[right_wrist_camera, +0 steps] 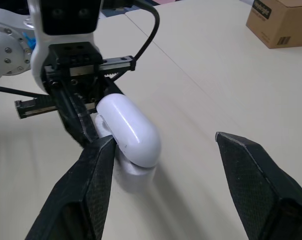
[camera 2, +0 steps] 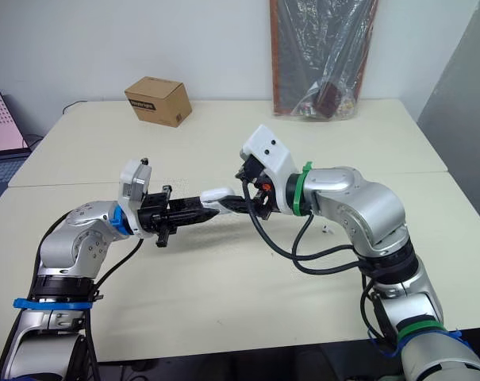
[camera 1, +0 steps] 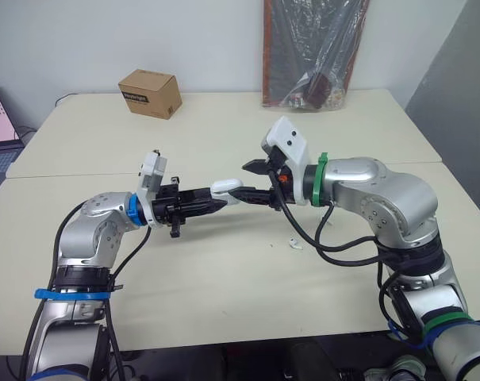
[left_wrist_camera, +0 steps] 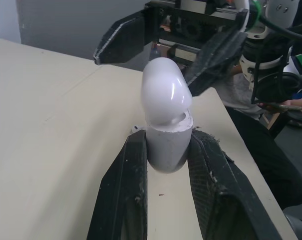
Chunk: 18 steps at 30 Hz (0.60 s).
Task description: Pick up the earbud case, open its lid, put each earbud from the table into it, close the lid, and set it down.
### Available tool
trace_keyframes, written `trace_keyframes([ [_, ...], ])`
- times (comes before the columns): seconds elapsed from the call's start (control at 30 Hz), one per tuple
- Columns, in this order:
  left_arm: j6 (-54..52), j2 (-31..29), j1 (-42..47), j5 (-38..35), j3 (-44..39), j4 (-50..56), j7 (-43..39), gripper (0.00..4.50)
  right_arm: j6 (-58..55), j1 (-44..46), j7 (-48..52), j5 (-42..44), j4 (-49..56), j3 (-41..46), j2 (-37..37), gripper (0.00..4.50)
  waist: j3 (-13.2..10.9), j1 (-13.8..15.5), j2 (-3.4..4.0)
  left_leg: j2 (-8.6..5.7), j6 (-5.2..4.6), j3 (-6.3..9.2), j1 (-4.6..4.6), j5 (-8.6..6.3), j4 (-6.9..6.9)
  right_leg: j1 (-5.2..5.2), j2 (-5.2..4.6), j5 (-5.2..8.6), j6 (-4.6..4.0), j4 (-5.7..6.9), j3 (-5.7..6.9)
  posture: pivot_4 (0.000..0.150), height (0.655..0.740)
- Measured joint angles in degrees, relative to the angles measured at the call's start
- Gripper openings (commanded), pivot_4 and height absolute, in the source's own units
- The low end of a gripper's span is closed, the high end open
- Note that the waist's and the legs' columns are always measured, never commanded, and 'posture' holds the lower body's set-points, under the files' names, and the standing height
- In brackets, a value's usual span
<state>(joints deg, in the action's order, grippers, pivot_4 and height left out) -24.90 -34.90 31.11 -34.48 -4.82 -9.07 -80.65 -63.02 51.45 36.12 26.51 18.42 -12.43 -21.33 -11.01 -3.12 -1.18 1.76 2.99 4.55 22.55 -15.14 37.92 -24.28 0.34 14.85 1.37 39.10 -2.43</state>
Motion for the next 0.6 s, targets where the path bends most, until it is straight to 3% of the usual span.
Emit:
trace_keyframes([
  [0.6, 0.31, 0.02, -1.69, -0.67, 0.0, 0.96, 0.05, 0.8, -0.41, 1.79, -0.06, 0.19, -2.79, 0.07, 0.14, 3.27, 0.0, -0.01, 0.0, 0.01, 0.0, 0.0, 0.01, 0.0, -0.02, 0.0, 0.0, 0.0, 0.0, -0.02, 0.0, 0.15, 0.74],
])
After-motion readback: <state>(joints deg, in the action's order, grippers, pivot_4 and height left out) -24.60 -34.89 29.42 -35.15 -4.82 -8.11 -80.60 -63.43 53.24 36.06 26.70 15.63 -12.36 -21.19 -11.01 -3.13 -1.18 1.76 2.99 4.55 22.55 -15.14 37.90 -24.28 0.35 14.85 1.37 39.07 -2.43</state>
